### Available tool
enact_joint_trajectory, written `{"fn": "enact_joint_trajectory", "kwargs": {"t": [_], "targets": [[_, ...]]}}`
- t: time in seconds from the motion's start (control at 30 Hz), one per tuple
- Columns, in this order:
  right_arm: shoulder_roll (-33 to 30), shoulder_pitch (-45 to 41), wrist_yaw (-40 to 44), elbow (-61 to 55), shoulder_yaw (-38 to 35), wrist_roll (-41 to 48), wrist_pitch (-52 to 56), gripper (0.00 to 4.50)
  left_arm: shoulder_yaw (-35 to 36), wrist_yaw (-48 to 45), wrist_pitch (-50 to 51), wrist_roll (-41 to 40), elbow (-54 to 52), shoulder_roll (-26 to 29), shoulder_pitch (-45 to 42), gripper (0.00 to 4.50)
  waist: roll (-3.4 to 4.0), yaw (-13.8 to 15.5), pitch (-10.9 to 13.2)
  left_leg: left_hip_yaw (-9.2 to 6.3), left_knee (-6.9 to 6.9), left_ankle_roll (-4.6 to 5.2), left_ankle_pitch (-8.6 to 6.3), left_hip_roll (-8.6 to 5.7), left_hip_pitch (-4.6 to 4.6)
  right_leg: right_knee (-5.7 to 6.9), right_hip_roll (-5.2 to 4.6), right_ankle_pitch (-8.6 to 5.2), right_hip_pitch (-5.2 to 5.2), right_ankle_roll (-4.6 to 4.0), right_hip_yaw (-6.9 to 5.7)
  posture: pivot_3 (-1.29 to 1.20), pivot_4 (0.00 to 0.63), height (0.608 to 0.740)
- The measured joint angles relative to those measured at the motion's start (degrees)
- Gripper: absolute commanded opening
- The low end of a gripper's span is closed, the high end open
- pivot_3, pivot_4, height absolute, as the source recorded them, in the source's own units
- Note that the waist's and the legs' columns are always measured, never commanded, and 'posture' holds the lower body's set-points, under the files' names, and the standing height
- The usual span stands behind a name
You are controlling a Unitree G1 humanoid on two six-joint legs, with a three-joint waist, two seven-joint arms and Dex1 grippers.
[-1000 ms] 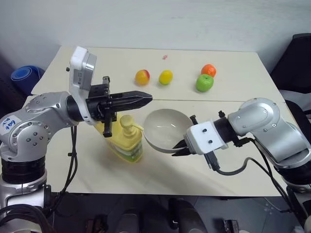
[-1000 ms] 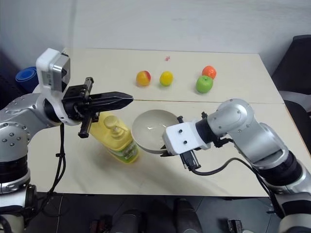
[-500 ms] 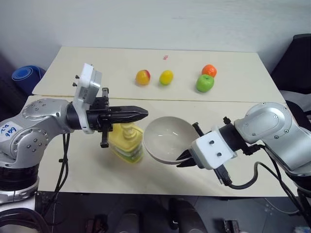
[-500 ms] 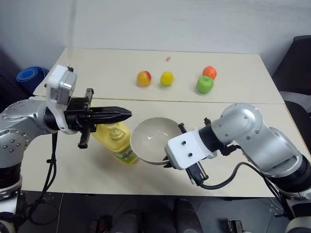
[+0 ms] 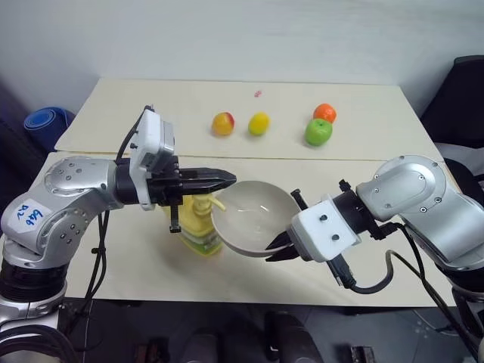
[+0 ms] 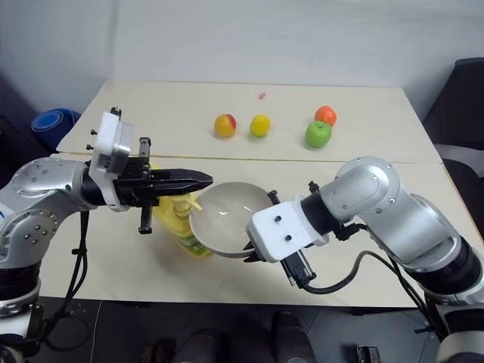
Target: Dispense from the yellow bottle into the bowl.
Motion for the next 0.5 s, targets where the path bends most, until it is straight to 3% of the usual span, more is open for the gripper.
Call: {"fn": "enact_joint_trajectory", "kwargs": {"t": [0.3, 0.5], "targets": [[0.0, 0.08, -0.09, -0.01, 0.0, 0.21, 0.56, 0.0, 0.18, 0.67, -2.63, 0.23, -1.6, -0.24, 4.84, 0.02, 0.43, -0.13, -0.52, 0.01, -0.05, 0.0, 0.0, 0.02, 0.08, 0.01, -0.02, -0.01, 0.01, -0.02, 0.04, 0.0, 0.15, 0.74], [-0.1, 2.46, -0.87, 0.51, -0.06, -0.41, -1.04, 0.0, 3.15, 3.71, 0.51, -3.17, 4.1, -5.09, 1.25, 0.02, 0.39, 0.14, -0.5, -0.04, 0.05, 0.0, 0.0, 0.01, -0.16, 0.03, -0.02, -0.01, -0.13, -0.02, 0.0, 0.0, 0.15, 0.74]]}}
